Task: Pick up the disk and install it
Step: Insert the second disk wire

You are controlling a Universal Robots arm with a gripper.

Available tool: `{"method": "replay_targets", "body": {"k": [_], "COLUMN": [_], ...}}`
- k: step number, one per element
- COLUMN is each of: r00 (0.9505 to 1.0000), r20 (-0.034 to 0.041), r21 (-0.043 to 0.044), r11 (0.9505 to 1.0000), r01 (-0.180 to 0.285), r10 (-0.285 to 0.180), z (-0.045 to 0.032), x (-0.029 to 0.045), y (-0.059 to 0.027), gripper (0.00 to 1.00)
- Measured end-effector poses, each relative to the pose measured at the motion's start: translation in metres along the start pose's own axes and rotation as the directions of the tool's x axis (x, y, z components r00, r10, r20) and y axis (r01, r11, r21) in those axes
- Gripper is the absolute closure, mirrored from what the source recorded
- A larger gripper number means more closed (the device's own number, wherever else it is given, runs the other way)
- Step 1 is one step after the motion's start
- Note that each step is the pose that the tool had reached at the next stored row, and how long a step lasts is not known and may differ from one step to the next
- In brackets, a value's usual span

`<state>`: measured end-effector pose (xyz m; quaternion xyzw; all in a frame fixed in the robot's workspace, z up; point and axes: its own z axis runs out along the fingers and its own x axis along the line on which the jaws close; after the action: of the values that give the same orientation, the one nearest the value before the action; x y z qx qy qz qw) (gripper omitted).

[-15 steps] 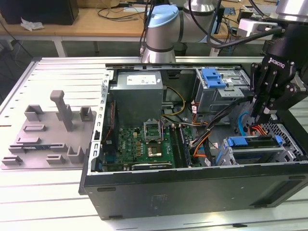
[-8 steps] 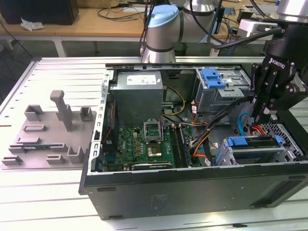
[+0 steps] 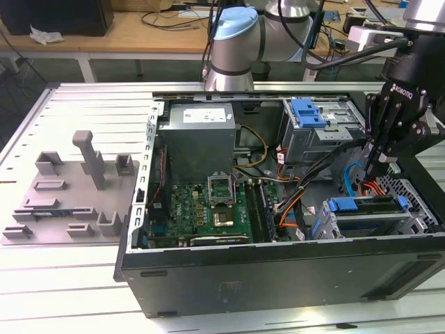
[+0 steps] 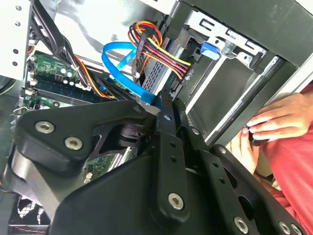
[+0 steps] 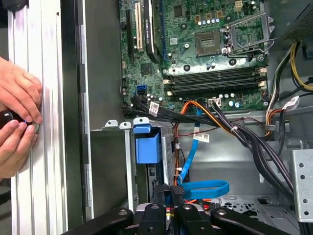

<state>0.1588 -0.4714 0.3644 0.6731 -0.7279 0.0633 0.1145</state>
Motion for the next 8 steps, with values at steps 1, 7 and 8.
{"method": "replay_targets", "body": {"k": [1, 7, 8], "r00": [1.0000, 0.9999, 0.9999], "r20": [0.0001, 0.0004, 0.0005], "r21": [-0.0019, -0.0063, -0.0063], "r11": [1.0000, 0.9999, 0.9999], "r01": [-0.003, -0.011, -0.010], "r10": [0.003, 0.011, 0.011], "z": [0.0000, -0.0001, 0.0000], "x": [0.0000, 0.0000, 0.0000], "y": [-0.0004, -0.0011, -0.0011], "gripper": [0.84, 0.84, 0.84]}}
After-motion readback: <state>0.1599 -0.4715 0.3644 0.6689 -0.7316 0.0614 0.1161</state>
